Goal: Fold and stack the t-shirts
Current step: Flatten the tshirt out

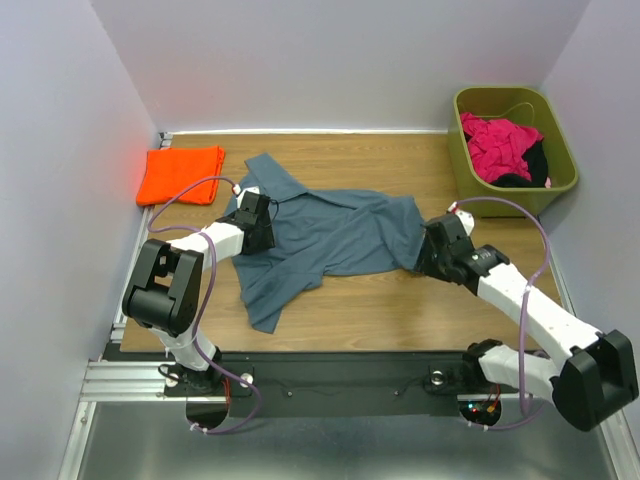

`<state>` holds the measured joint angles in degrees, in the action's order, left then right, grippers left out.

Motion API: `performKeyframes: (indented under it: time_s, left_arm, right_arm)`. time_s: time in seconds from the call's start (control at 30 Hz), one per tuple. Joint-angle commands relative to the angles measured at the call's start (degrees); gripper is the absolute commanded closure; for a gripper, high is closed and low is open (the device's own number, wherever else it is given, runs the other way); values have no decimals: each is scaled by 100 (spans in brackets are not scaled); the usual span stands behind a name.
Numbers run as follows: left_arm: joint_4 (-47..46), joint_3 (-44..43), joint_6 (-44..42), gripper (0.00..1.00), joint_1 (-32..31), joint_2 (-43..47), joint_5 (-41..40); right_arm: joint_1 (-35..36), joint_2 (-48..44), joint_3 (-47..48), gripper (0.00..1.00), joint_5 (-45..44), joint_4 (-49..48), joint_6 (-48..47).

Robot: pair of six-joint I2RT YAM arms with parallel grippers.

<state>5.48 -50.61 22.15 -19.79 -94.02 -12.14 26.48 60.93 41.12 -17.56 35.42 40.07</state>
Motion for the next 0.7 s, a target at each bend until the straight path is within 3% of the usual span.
performKeyframes:
  time_s: [0.0, 0.2, 0.43, 0.67]
  left_arm:
    - [129, -160, -79, 41, 2, 50, -174]
    - [243, -440, -308, 41, 63, -230, -175]
    - [402, -1134, -519, 41, 335, -871, -78]
    - [621, -1987, -738, 42, 529, -1575, -17]
  right_arm:
    - [-169, 437, 519, 49, -28, -123, -96]
    - [-652, 1104, 677, 49, 278, -307, -658]
    - [-1434, 1948, 748, 73, 1193, -922, -1054]
    - [-1619, 2722, 801, 80, 1536, -1301, -1221]
